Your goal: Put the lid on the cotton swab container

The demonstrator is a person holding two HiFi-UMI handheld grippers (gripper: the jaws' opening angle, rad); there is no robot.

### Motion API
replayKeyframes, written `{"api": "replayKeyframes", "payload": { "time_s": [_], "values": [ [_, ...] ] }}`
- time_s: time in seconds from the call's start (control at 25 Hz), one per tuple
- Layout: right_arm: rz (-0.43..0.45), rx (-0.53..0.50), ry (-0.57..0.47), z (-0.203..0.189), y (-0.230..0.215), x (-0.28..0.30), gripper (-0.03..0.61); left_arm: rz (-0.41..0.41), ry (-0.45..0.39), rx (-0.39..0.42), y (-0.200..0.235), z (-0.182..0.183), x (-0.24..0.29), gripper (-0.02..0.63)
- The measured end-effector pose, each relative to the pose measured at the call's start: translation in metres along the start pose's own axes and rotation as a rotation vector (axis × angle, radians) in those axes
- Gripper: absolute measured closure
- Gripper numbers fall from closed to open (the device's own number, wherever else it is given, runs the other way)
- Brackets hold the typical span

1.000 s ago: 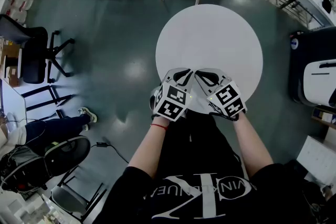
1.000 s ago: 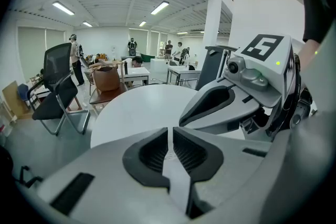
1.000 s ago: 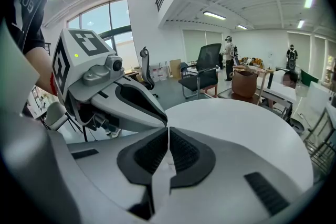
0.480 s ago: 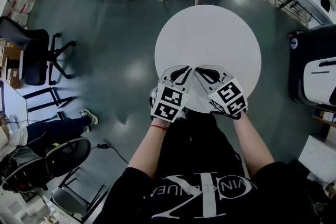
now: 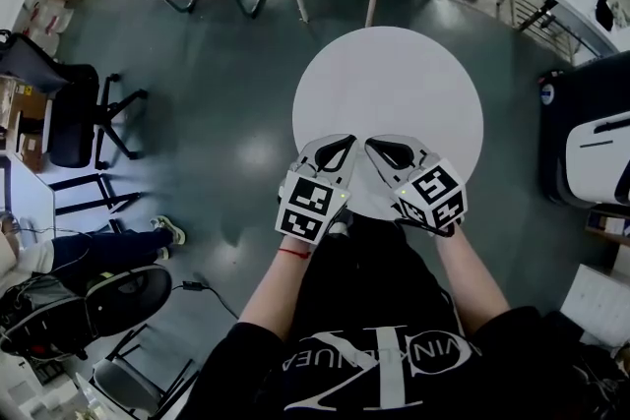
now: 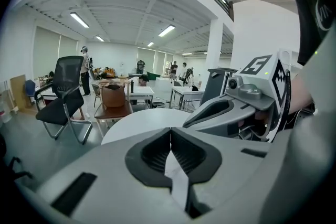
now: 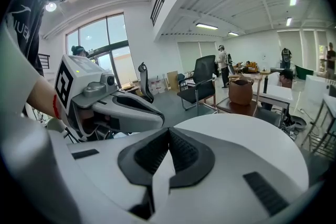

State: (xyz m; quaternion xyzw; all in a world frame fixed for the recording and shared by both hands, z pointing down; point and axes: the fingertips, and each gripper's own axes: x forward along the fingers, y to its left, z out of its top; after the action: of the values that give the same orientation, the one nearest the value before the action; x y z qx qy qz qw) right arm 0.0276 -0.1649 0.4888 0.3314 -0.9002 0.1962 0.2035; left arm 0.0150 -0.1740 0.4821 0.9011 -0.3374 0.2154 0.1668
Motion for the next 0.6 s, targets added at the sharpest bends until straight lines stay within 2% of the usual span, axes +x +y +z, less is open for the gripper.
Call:
{"api": "replayKeyframes", "payload": {
  "time_s": [0.6],
  "values": [
    [-0.006, 0.024, -0.111, 0.044, 0.027, -0.033, 0.575, 0.028, -0.096, -0.001, -0.014, 0.034, -0.037, 0.604]
  ]
}}
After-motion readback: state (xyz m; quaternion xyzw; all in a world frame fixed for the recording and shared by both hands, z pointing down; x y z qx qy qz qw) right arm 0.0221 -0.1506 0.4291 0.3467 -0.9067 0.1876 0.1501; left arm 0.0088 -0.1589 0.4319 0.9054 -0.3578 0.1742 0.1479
